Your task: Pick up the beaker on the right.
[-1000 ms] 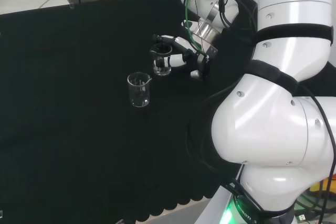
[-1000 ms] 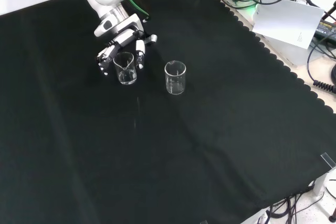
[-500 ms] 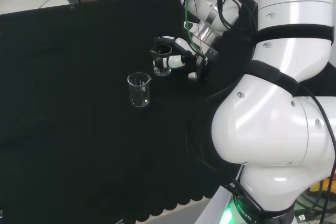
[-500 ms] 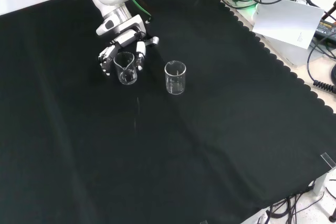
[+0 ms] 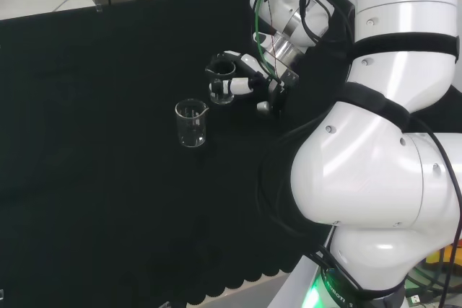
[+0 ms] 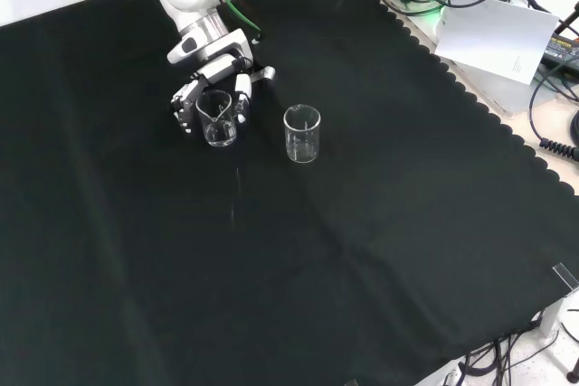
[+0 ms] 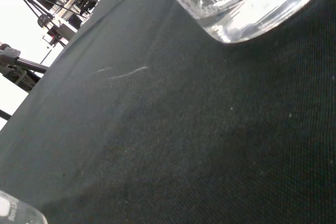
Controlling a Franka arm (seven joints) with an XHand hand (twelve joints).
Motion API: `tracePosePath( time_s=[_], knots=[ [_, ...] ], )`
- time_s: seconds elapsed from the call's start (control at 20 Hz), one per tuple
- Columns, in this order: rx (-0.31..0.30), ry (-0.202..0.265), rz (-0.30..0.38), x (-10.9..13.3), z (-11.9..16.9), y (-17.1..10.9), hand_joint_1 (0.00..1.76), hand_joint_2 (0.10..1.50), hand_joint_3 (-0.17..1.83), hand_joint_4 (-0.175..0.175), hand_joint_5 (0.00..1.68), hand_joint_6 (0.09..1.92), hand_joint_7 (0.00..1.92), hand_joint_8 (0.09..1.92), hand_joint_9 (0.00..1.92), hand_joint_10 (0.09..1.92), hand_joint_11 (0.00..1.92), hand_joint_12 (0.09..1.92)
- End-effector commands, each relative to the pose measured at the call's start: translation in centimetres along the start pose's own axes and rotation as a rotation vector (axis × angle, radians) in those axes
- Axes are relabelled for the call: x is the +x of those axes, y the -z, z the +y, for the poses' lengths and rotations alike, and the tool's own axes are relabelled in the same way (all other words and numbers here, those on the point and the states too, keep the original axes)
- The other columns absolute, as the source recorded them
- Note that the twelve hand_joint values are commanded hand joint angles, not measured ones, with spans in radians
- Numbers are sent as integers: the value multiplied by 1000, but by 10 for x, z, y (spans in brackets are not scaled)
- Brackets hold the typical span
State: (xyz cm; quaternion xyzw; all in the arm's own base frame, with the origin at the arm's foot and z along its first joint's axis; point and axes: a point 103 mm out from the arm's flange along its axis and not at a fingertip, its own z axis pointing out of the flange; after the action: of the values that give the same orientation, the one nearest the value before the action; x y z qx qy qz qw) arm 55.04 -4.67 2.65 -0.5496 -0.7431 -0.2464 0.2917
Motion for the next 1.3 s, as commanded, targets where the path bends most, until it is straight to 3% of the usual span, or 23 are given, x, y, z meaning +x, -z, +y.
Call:
tracePosePath(
  time_s=[0.05,0.25,0.35,0.4,0.45,0.5,0.6,0.7,0.9,1.3],
  knots=[
    [3,-4,3,0,0,0,810,898,-175,-55,329,849,376,721,602,549,197,1365],
    [5,-14,-10,1,2,-1,812,899,-175,-55,322,840,367,722,593,549,198,1365],
    [-16,-39,-55,3,2,1,848,913,-175,-50,370,869,384,731,606,555,232,1357],
    [-36,-64,-108,5,2,3,923,949,-175,-40,523,964,477,741,683,557,333,1327],
    [-60,-80,-140,6,2,5,1011,1032,-175,-49,732,979,652,799,842,561,577,1217],
    [-81,-104,-170,7,1,8,1110,1084,-175,-24,876,987,865,782,1015,600,837,1067],
    [-105,-90,-213,9,0,13,1226,1099,-175,-7,1043,887,1171,646,1258,681,1163,840],
    [-145,-69,-245,12,-3,21,1271,1079,-175,-20,1135,756,1331,493,1383,698,1294,743],
    [-183,-36,-280,21,-6,51,1292,1056,-175,-36,1205,627,1431,360,1467,670,1350,707],
    [-82,-20,-321,54,-20,100,1299,1051,-175,-73,1202,617,1466,321,1531,684,1370,739]
  ],
)
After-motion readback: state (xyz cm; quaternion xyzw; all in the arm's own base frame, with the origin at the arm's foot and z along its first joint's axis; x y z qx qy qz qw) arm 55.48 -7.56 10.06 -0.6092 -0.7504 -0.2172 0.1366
